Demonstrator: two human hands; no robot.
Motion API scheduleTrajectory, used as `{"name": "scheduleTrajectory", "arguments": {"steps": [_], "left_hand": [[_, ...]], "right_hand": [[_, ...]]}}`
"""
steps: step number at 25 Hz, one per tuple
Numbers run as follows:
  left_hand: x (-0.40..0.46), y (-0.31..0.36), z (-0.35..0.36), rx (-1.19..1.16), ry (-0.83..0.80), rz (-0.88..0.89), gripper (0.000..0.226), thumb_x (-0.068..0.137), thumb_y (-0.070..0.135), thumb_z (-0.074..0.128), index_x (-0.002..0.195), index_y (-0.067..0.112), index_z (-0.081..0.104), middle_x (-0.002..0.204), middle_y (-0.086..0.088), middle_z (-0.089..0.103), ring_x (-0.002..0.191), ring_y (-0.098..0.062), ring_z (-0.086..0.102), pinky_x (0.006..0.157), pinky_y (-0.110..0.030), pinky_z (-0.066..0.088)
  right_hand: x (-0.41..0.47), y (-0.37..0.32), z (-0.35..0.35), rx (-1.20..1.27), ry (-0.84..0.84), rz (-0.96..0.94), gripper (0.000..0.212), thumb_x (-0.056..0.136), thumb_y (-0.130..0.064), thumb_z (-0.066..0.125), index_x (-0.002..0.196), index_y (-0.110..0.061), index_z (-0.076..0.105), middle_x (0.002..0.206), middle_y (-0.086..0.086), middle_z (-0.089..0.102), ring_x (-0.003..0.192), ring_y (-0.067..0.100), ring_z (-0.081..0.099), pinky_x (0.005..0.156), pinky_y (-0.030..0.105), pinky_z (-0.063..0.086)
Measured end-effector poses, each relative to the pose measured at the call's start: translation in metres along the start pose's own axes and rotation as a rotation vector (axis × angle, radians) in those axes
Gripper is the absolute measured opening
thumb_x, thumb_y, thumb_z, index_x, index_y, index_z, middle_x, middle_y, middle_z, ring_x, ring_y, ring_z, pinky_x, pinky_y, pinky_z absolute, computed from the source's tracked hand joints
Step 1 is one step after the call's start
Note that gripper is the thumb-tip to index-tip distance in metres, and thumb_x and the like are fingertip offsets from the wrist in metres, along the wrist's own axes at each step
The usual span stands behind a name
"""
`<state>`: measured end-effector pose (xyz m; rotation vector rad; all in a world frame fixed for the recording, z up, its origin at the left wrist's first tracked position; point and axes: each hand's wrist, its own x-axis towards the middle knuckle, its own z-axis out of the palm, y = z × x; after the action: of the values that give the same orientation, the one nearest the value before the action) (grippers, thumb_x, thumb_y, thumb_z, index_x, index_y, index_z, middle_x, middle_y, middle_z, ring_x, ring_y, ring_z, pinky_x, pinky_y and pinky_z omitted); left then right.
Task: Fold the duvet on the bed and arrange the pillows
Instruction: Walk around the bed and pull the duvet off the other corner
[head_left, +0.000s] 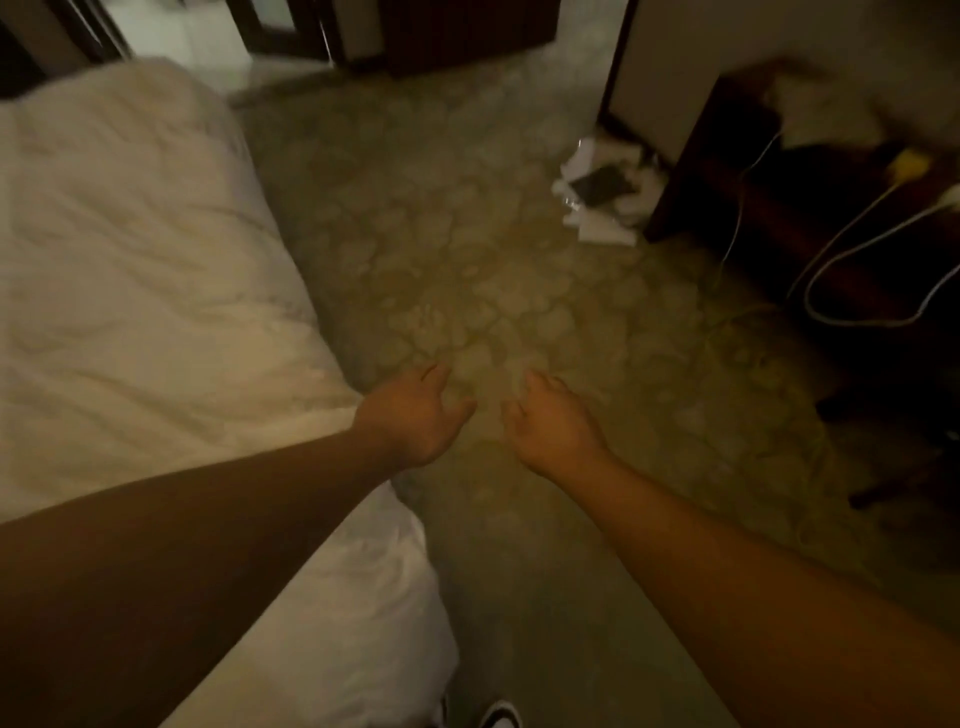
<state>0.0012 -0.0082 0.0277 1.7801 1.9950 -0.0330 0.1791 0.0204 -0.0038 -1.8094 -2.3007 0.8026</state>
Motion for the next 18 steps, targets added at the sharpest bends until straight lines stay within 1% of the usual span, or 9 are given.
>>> {"name": "scheduleTrajectory", "arguments": {"steps": [3, 5, 6, 8, 10, 13, 15, 18], "left_hand": [[0.02, 0.012, -0.065, -0.006, 0.129, 0.016, 0.074, 0.093, 0.066, 0.031, 0.152, 0.023, 0.026, 0.159, -0.001, 0.027, 0.144, -0.024, 0.028, 0.115, -0.039, 0.025], [0.035, 0.01, -0.108, -0.035, 0.228, 0.005, 0.073, 0.093, 0.066, 0.031, 0.151, 0.021, 0.029, 0.158, -0.001, 0.029, 0.143, -0.023, 0.029, 0.114, -0.039, 0.025], [0.042, 0.008, -0.128, -0.052, 0.257, -0.004, 0.072, 0.094, 0.064, 0.032, 0.151, 0.02, 0.03, 0.157, -0.002, 0.031, 0.143, -0.023, 0.029, 0.114, -0.037, 0.025], [0.059, 0.002, -0.164, -0.063, 0.292, -0.026, 0.07, 0.095, 0.062, 0.033, 0.151, 0.019, 0.031, 0.157, -0.003, 0.031, 0.142, -0.023, 0.029, 0.113, -0.036, 0.025], [0.085, -0.012, -0.199, -0.043, 0.346, -0.056, 0.072, 0.094, 0.065, 0.031, 0.151, 0.021, 0.03, 0.157, -0.001, 0.03, 0.143, -0.022, 0.027, 0.114, -0.038, 0.025], [0.134, -0.037, -0.244, -0.018, 0.4, -0.128, 0.074, 0.093, 0.068, 0.029, 0.151, 0.022, 0.028, 0.158, 0.0, 0.028, 0.145, -0.022, 0.024, 0.114, -0.041, 0.024], [0.17, -0.053, -0.277, -0.032, 0.434, -0.172, 0.076, 0.092, 0.07, 0.027, 0.151, 0.023, 0.028, 0.159, 0.0, 0.027, 0.146, -0.023, 0.023, 0.114, -0.043, 0.024], [0.21, -0.069, -0.316, -0.054, 0.441, -0.231, 0.078, 0.09, 0.073, 0.026, 0.151, 0.025, 0.028, 0.159, 0.0, 0.025, 0.146, -0.023, 0.022, 0.114, -0.048, 0.024]], "right_hand": [[0.04, -0.029, -0.068, -0.053, 0.047, -0.05, 0.061, 0.094, -0.047, 0.033, 0.14, -0.009, 0.044, 0.142, 0.014, 0.047, 0.131, 0.03, 0.044, 0.11, 0.043, 0.035], [0.07, -0.057, -0.106, -0.082, 0.091, -0.129, 0.065, 0.093, -0.053, 0.03, 0.143, -0.012, 0.042, 0.147, 0.009, 0.044, 0.136, 0.028, 0.04, 0.113, 0.044, 0.032], [0.085, -0.071, -0.122, -0.102, 0.102, -0.184, 0.064, 0.094, -0.052, 0.032, 0.145, -0.013, 0.04, 0.149, 0.007, 0.042, 0.138, 0.026, 0.037, 0.114, 0.044, 0.03], [0.115, -0.098, -0.15, -0.137, 0.082, -0.258, 0.062, 0.098, -0.047, 0.039, 0.15, -0.014, 0.034, 0.155, 0.006, 0.035, 0.143, 0.023, 0.03, 0.118, 0.041, 0.024], [0.153, -0.126, -0.175, -0.18, 0.069, -0.301, 0.062, 0.099, -0.045, 0.043, 0.151, -0.013, 0.03, 0.157, 0.007, 0.031, 0.144, 0.023, 0.027, 0.12, 0.039, 0.02], [0.216, -0.166, -0.209, -0.18, 0.052, -0.349, 0.064, 0.099, -0.043, 0.043, 0.153, -0.014, 0.025, 0.159, 0.007, 0.026, 0.146, 0.022, 0.023, 0.12, 0.037, 0.017], [0.263, -0.194, -0.231, -0.181, 0.07, -0.4, 0.063, 0.099, -0.041, 0.044, 0.153, -0.014, 0.025, 0.159, 0.006, 0.026, 0.147, 0.022, 0.021, 0.121, 0.037, 0.017], [0.319, -0.223, -0.255, -0.214, 0.061, -0.433, 0.064, 0.099, -0.042, 0.042, 0.153, -0.013, 0.024, 0.16, 0.005, 0.023, 0.148, 0.022, 0.019, 0.121, 0.037, 0.016]]}}
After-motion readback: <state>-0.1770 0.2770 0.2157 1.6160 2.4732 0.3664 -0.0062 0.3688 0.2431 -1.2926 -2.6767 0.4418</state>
